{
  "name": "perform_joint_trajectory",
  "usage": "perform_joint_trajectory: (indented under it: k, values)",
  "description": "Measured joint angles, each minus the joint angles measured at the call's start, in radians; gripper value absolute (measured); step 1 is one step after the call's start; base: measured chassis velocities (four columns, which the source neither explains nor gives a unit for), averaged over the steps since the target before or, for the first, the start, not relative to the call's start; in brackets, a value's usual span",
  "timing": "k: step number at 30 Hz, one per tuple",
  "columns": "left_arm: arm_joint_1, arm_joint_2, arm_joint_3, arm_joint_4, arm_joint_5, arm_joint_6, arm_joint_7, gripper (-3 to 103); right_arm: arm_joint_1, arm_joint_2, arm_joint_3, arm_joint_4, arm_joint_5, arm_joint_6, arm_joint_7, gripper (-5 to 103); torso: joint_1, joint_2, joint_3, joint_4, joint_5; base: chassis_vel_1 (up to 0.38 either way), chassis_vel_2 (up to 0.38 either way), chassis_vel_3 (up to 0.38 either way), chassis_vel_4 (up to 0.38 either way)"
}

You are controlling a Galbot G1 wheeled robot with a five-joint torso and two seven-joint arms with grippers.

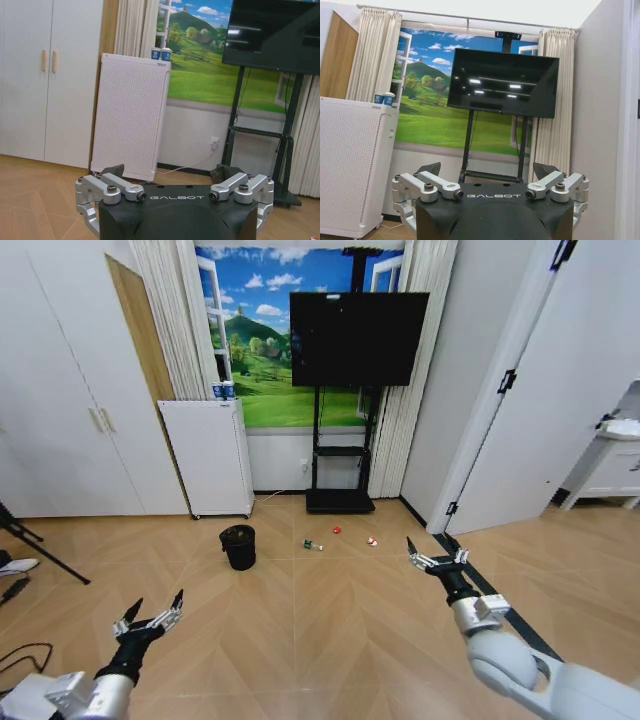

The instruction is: Pick up the trash bin and place the garbage on the floor into it.

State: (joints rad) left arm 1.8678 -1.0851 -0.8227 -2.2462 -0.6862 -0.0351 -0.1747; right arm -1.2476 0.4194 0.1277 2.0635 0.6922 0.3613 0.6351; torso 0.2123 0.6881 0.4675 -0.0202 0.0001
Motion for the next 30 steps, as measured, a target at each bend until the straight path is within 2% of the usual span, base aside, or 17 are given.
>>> perform_joint_trajectory:
  k: [2, 3, 5, 6, 9, 10, 12, 13, 16, 17, 19, 20, 22, 23, 26, 27, 30]
  values:
    - [-0.007, -0.059, 0.007, -0.003, 0.076, 0.037, 0.035, 100, -0.03, 0.071, 0.037, 0.007, -0.029, -0.039, -0.041, 100, 0.0, 0.0, 0.0, 0.0, -0.0001, 0.0, 0.0, 0.0, 0.0]
    - [-0.007, -0.059, 0.007, -0.003, 0.076, 0.037, 0.035, 100, -0.03, 0.071, 0.037, 0.007, -0.029, -0.039, -0.041, 100, 0.0, 0.0, 0.0, 0.0, -0.0001, 0.0, 0.0, 0.0, 0.0]
    - [-0.014, -0.116, 0.015, -0.006, 0.149, 0.073, 0.068, 100, -0.061, 0.141, 0.073, 0.015, -0.059, -0.077, -0.083, 100, 0.0, 0.0, 0.0, 0.0, -0.0001, 0.0, 0.0, 0.0, 0.0]
    - [-0.014, -0.116, 0.015, -0.006, 0.149, 0.073, 0.068, 100, -0.061, 0.141, 0.073, 0.015, -0.059, -0.077, -0.083, 100, 0.0, 0.0, 0.0, 0.0, -0.0001, 0.0, 0.0, 0.0, 0.0]
    - [-0.025, -0.201, 0.025, -0.011, 0.258, 0.127, 0.119, 100, -0.107, 0.246, 0.128, 0.026, -0.102, -0.134, -0.144, 100, 0.0, 0.0, 0.0, -0.0001, -0.0001, 0.0, 0.0, 0.0, 0.0]
    - [-0.025, -0.201, 0.025, -0.011, 0.258, 0.127, 0.119, 100, -0.107, 0.246, 0.128, 0.026, -0.102, -0.134, -0.144, 100, 0.0, 0.0, 0.0, -0.0001, -0.0001, 0.0, 0.0, 0.0, 0.0]
    - [-0.031, -0.25, 0.032, -0.013, 0.321, 0.157, 0.148, 100, -0.135, 0.31, 0.162, 0.033, -0.129, -0.168, -0.181, 100, 0.0, 0.0, 0.0, -0.0001, -0.0001, 0.0, 0.0, 0.0, 0.0]
    - [-0.031, -0.25, 0.032, -0.013, 0.321, 0.157, 0.148, 100, -0.135, 0.31, 0.162, 0.033, -0.129, -0.168, -0.181, 100, 0.0, 0.0, 0.0, -0.0001, -0.0001, 0.0, 0.0, 0.0, 0.0]
    - [-0.042, -0.331, 0.042, -0.018, 0.426, 0.209, 0.196, 100, -0.178, 0.409, 0.213, 0.044, -0.17, -0.221, -0.239, 100, 0.0, 0.0, 0.0, -0.0001, 0.0, 0.0, 0.0, 0.0, 0.0]
    - [-0.042, -0.331, 0.042, -0.018, 0.426, 0.209, 0.196, 100, -0.178, 0.409, 0.213, 0.044, -0.17, -0.221, -0.239, 100, 0.0, 0.0, 0.0, -0.0001, 0.0, 0.0, 0.0, 0.0, 0.0]
    - [-0.049, -0.389, 0.049, -0.02, 0.501, 0.245, 0.23, 100, -0.211, 0.484, 0.252, 0.052, -0.201, -0.263, -0.283, 100, 0.0, 0.0, 0.0, 0.0, -0.0001, 0.0, 0.0, 0.0, 0.0]
    - [-0.049, -0.389, 0.049, -0.02, 0.501, 0.245, 0.23, 100, -0.211, 0.484, 0.252, 0.052, -0.201, -0.263, -0.283, 100, 0.0, 0.0, 0.0, 0.0, -0.0001, 0.0, 0.0, 0.0, 0.0]
    - [-0.058, -0.457, 0.058, -0.024, 0.587, 0.287, 0.27, 100, -0.246, 0.565, 0.294, 0.06, -0.235, -0.306, -0.33, 100, 0.0, 0.0, 0.0, 0.0, 0.0, 0.0, 0.0, 0.0, 0.0]
    - [-0.058, -0.457, 0.058, -0.024, 0.587, 0.287, 0.27, 100, -0.246, 0.565, 0.294, 0.06, -0.235, -0.306, -0.33, 100, 0.0, 0.0, 0.0, 0.0, 0.0, 0.0, 0.0, 0.0, 0.0]
    - [-0.065, -0.517, 0.066, -0.027, 0.665, 0.325, 0.306, 100, -0.283, 0.651, 0.338, 0.07, -0.27, -0.353, -0.381, 100, 0.0, 0.0, 0.0, 0.0, -0.0002, 0.0, 0.0, 0.0, 0.0]
    - [-0.065, -0.517, 0.066, -0.027, 0.665, 0.325, 0.306, 100, -0.283, 0.651, 0.338, 0.07, -0.27, -0.353, -0.381, 100, 0.0, 0.0, 0.0, 0.0, -0.0002, 0.0, 0.0, 0.0, 0.0]
    - [-0.067, -0.531, 0.067, -0.028, 0.682, 0.334, 0.313, 100, -0.33, 0.76, 0.395, 0.082, -0.315, -0.411, -0.444, 100, 0.0, 0.0, 0.0, -0.0001, -0.0002, 0.0, 0.0, 0.0, 0.0]
